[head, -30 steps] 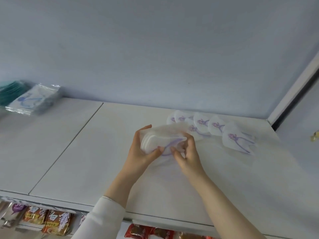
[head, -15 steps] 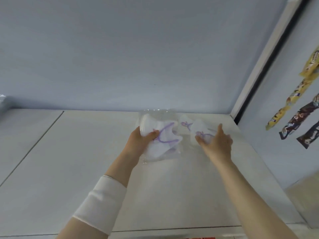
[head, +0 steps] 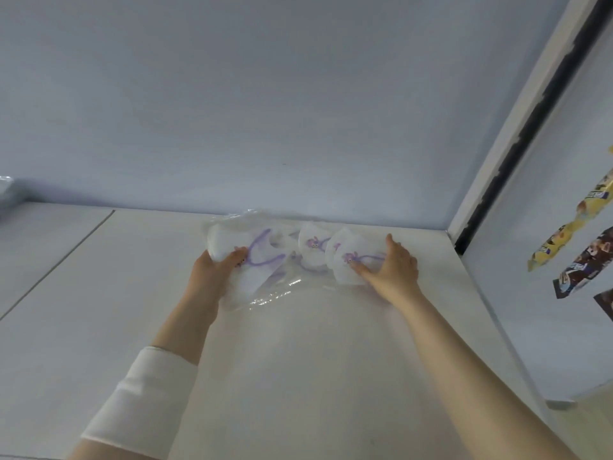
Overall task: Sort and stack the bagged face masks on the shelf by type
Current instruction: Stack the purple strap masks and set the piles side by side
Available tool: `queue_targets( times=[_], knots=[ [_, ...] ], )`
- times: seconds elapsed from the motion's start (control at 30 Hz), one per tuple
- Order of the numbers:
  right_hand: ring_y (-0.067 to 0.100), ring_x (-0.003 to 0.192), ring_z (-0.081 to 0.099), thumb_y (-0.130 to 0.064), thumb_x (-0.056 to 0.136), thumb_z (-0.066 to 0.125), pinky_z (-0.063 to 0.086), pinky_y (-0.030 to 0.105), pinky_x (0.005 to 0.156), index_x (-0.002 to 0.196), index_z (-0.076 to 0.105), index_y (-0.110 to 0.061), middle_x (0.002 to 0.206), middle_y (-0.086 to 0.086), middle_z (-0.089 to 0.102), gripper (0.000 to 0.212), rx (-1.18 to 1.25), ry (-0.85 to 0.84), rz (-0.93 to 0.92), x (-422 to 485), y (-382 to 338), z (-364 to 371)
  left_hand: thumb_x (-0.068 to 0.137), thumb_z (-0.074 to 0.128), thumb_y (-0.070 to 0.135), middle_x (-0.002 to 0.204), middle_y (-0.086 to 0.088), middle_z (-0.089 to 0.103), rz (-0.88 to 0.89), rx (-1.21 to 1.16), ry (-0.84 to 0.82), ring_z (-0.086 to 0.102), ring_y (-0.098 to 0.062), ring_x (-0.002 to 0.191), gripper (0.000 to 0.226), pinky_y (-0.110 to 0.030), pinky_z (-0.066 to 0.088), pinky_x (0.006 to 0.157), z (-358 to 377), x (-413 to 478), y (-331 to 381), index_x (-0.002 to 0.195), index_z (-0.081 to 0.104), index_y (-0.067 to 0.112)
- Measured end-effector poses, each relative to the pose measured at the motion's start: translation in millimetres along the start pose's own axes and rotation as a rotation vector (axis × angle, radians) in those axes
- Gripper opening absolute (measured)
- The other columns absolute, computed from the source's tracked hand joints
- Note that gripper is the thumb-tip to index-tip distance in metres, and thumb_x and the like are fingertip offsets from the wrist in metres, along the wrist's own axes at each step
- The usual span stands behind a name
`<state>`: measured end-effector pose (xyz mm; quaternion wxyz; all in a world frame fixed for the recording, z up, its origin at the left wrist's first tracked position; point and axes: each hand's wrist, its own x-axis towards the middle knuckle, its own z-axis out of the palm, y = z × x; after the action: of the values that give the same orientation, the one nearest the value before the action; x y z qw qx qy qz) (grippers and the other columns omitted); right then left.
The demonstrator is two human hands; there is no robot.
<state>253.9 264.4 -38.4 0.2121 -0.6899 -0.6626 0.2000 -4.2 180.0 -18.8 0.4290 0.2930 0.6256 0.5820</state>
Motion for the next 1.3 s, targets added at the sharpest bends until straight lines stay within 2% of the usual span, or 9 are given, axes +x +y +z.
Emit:
queue_targets(
  times=[0.1,0.3,0.47,0.63,0.73,0.83,1.0,1.2,1.3],
  knots=[
    [0.031,0.142,0.015,-0.054,0.076,0.066,0.011,0.037,0.114,0.147,0.015,-0.006,0.153,0.018,0.018,0.1,0.055,0.001,-0.004,9,-11,10,0.085,0.065,0.015,0.084,-0.006,0.065,0.012,0.011,0.045,0.06,-0.023,0.079,0.003,-0.033,0.046,0.078,-14,11,1,0.088,0.065,0.014],
    [0.028,0.136,0.029,-0.034,0.079,0.07,0.016,0.033,0.11,0.143,0.025,0.001,0.145,0.018,0.036,0.085,0.086,0.035,-0.104,16,-48,33,0.086,0.064,0.015,0.078,-0.003,0.063,-0.003,0.04,0.096,0.058,-0.019,0.07,0.007,-0.029,0.045,0.067,-31,29,3,0.08,0.062,0.018],
    [0.029,0.133,0.034,-0.054,0.067,0.075,0.019,0.034,0.108,0.145,0.012,0.001,0.141,0.016,0.039,0.115,-0.08,0.028,-0.019,20,-59,35,0.087,0.064,0.015,0.084,-0.005,0.065,-0.003,0.049,0.087,0.06,-0.021,0.075,0.01,-0.03,0.046,0.07,-44,40,-4,0.096,0.063,0.012],
    [0.033,0.128,0.036,-0.051,0.056,0.083,0.031,0.036,0.104,0.147,0.006,-0.01,0.138,0.017,0.039,0.127,-0.061,-0.032,0.129,25,-72,30,0.086,0.064,0.016,0.079,-0.003,0.064,0.009,0.056,0.067,0.059,-0.02,0.071,0.005,-0.028,0.046,0.064,-42,43,-4,0.083,0.061,0.018],
    [0.028,0.126,0.045,-0.053,0.049,0.085,0.039,0.031,0.098,0.134,0.035,-0.01,0.132,0.009,0.049,0.108,0.014,-0.078,0.217,32,-72,29,0.086,0.065,0.017,0.083,-0.005,0.065,0.015,0.054,0.037,0.06,-0.021,0.073,0.003,-0.029,0.047,0.068,-45,41,-2,0.085,0.062,0.017],
    [0.025,0.119,0.051,-0.062,0.046,0.082,0.038,0.022,0.08,0.111,0.059,-0.021,0.123,0.004,0.057,0.08,-0.051,-0.12,0.221,30,-70,26,0.071,0.071,0.03,0.092,-0.009,0.068,-0.003,0.046,0.023,0.063,-0.025,0.082,0.03,-0.036,0.049,0.08,-51,40,0,0.096,0.065,0.014],
    [0.029,0.121,0.045,-0.039,0.054,0.088,0.038,0.03,0.098,0.126,0.037,-0.012,0.128,0.016,0.04,0.093,0.126,-0.066,0.2,22,-70,21,0.062,0.066,0.037,0.093,-0.008,0.069,-0.012,0.032,0.017,0.064,-0.025,0.084,0.048,-0.036,0.049,0.079,-52,37,2,0.103,0.065,0.011],
    [0.027,0.117,0.053,-0.026,0.057,0.088,0.046,0.033,0.087,0.135,0.027,-0.011,0.13,0.007,0.05,0.1,0.323,-0.042,0.158,11,-65,13,0.062,0.066,0.035,0.093,-0.009,0.069,0.036,0.005,-0.002,0.063,-0.025,0.084,0.038,-0.038,0.049,0.083,-47,32,3,0.094,0.066,0.015],
    [0.024,0.112,0.055,-0.021,0.059,0.088,0.045,0.03,0.079,0.13,0.038,-0.009,0.121,0.001,0.053,0.088,0.462,0.007,0.189,7,-60,7,0.062,0.065,0.035,0.089,-0.005,0.068,0.066,-0.012,-0.009,0.062,-0.024,0.082,0.034,-0.035,0.048,0.079,-43,29,7,0.092,0.066,0.018]
  ],
)
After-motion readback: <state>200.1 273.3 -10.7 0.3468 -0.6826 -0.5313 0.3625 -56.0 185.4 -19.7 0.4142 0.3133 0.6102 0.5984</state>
